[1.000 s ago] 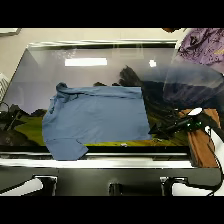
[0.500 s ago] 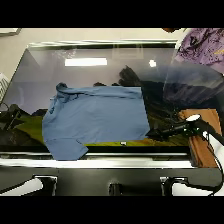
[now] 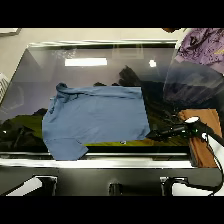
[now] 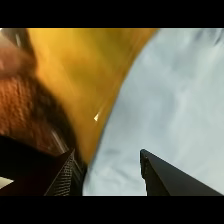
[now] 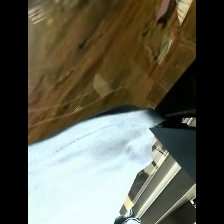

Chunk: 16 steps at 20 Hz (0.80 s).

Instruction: Fold the clothes and pants, and hang the long-sleeved shirts on hangers.

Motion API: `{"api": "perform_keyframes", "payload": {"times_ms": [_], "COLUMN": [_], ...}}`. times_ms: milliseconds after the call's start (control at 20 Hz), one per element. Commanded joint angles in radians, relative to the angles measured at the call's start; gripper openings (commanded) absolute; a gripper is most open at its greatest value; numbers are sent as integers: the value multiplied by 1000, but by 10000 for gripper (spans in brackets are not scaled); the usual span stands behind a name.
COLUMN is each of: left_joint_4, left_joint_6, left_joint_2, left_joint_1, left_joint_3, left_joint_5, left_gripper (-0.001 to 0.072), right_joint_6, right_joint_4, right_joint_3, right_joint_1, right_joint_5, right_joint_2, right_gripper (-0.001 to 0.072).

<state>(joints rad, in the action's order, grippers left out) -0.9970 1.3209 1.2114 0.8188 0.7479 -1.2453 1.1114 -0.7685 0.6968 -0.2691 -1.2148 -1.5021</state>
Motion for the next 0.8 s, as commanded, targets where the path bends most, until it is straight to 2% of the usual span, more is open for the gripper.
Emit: {"api": "perform_keyframes", "payload": {"times_ms": [0,150,750], "left_joint_4": [72,74,66], "left_joint_6": [-72,-103,-102], "left_joint_2": [-14,-8,17], "left_joint_1": [14,-18,-76], "left_joint_3": [-122,-136,-183], "left_joint_5": [42,54,50], "left_gripper": [474,473,468], "right_joint_6": [-9,-18,-27], "right_joint_4": [2,5,15], "right_joint_3": [-1,-1,-1], "right_joint_1": [1,1,0], "right_joint_5": [10,11,44], "right_joint_2": [0,2,76], "right_gripper": [32,32,32]}}
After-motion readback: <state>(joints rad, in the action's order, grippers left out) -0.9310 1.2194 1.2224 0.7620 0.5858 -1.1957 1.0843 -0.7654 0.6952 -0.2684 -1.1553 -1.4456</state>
